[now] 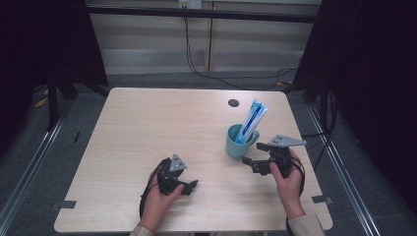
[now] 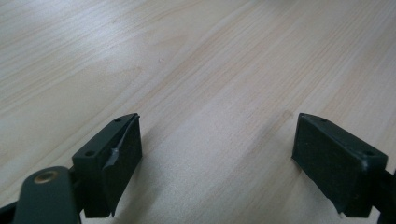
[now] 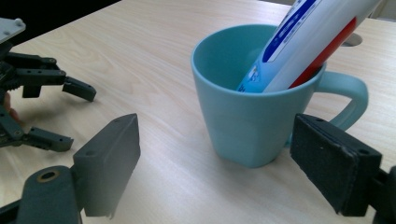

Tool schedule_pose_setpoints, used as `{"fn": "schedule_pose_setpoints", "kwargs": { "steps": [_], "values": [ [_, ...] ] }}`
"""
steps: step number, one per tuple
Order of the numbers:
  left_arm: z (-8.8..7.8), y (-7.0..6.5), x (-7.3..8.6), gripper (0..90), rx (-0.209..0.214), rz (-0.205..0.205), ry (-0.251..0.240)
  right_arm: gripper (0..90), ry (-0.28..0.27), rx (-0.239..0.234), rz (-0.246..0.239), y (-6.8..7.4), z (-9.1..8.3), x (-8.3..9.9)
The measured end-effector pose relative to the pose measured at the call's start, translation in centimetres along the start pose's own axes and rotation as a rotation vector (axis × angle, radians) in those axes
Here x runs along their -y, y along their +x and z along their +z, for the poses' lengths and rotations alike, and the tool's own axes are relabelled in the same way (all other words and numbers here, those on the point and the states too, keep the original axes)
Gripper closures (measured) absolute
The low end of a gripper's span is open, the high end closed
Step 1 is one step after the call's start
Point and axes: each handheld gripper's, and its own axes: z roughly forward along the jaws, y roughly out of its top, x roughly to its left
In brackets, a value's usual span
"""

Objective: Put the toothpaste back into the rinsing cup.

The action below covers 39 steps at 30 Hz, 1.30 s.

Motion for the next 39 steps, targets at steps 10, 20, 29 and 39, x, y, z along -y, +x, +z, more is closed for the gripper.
{"fn": "schedule_pose_setpoints", "kwargs": {
  "steps": [10, 20, 29, 39],
  "values": [
    [0.0, 0.0, 0.0, 15.3, 0.0, -0.003, -0.002, 15.6, 0.018, -0.009, -0.003, 0.1, 0.0, 1.0],
    [0.0, 0.0, 0.0, 15.3, 0.0, -0.003, -0.002, 15.6, 0.03, -0.023, -0.005, 0.2, 0.1, 2.2],
    [0.0, 0.0, 0.0, 15.3, 0.0, -0.003, -0.002, 15.6, 0.042, -0.025, 0.001, 0.2, 0.2, 3.3],
    [0.0, 0.0, 0.0, 15.3, 0.0, -0.003, -0.002, 15.6, 0.063, -0.028, -0.004, 0.4, 0.6, 4.5]
  ]
}}
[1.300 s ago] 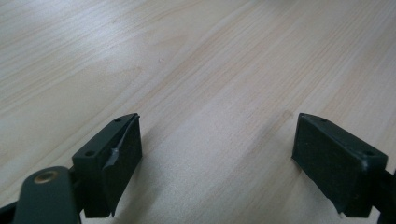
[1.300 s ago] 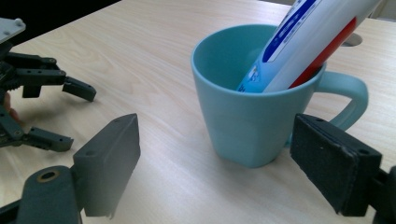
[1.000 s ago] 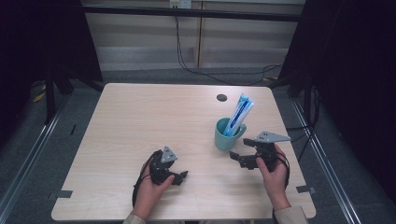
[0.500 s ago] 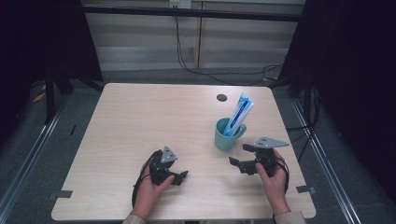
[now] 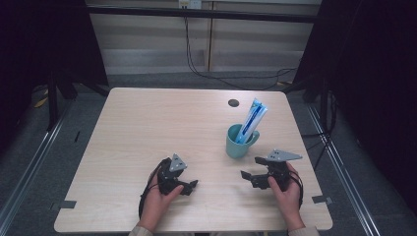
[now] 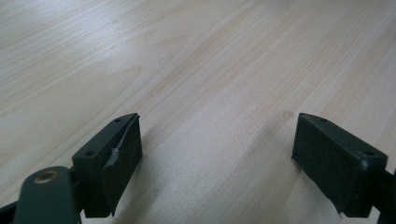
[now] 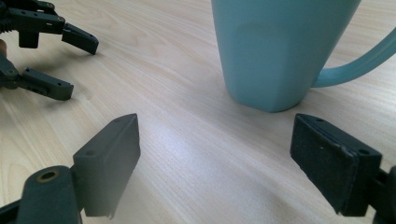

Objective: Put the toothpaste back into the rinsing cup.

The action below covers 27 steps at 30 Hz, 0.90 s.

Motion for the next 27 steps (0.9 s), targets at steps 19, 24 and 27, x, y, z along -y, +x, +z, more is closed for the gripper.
{"fn": "schedule_pose_setpoints", "kwargs": {
  "steps": [19, 24, 27],
  "values": [
    [0.0, 0.0, 0.0, 15.3, 0.0, 0.001, 0.001, 15.6, 0.07, 0.002, -0.034, 0.0, 0.7, 1.7],
    [0.0, 0.0, 0.0, 15.3, 0.0, 0.002, 0.001, 15.6, 0.082, 0.005, -0.039, 0.0, 0.8, 1.9],
    [0.0, 0.0, 0.0, 15.3, 0.0, 0.0, 0.001, 15.6, 0.095, 0.007, -0.044, 0.0, 0.9, 2.0]
  ]
}}
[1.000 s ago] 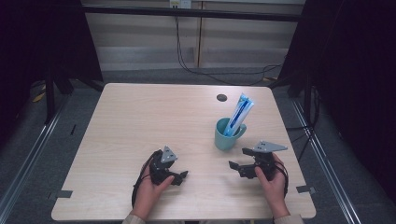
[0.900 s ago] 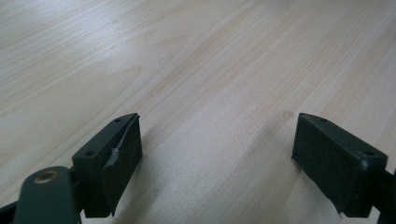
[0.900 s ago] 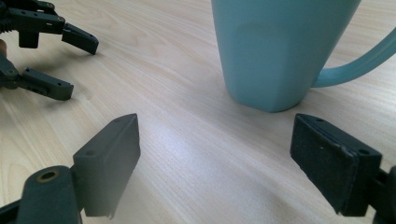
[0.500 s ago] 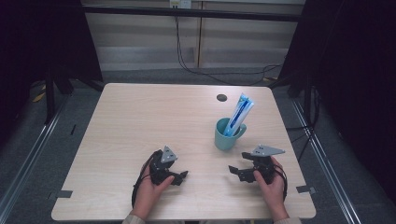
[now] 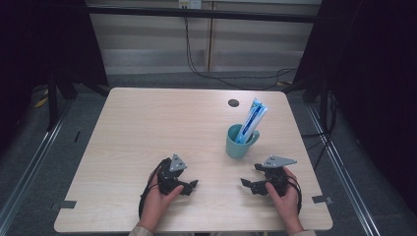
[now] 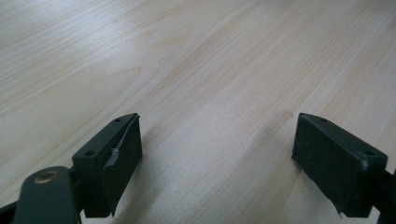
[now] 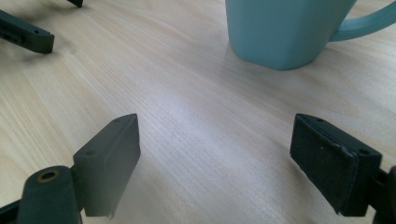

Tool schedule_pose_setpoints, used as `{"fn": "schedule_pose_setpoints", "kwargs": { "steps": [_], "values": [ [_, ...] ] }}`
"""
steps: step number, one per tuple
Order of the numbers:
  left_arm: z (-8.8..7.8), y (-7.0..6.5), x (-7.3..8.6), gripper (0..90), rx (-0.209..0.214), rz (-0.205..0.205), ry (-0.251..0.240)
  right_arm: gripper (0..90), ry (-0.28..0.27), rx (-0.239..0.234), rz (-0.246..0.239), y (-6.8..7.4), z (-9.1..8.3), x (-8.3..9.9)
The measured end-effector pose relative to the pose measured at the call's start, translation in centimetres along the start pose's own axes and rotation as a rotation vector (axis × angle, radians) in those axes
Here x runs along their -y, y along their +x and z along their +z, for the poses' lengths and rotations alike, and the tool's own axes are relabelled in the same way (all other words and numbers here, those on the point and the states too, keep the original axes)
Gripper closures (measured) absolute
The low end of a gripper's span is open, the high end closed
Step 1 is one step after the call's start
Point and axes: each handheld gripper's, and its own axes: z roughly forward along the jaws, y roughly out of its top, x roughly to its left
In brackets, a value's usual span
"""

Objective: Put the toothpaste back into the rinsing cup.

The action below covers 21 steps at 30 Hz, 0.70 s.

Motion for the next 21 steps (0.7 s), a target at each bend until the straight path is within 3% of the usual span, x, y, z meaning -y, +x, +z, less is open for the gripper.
{"fn": "schedule_pose_setpoints", "kwargs": {
  "steps": [8, 14, 21],
  "values": [
    [0.0, 0.01, 0.0, 15.3, -0.001, 0.001, 0.0, 15.4, 0.061, 0.004, -0.043, 0.29, 0.42, -0.05],
    [-0.01, 0.01, 0.0, 15.3, -0.001, 0.001, 0.0, 12.9, 0.087, 0.035, -0.088, 0.81, 0.67, -0.09],
    [-0.01, 0.0, 0.0, 15.3, -0.001, 0.002, 0.001, 12.7, 0.089, 0.039, -0.088, 0.83, 0.69, -0.1]
  ]
}}
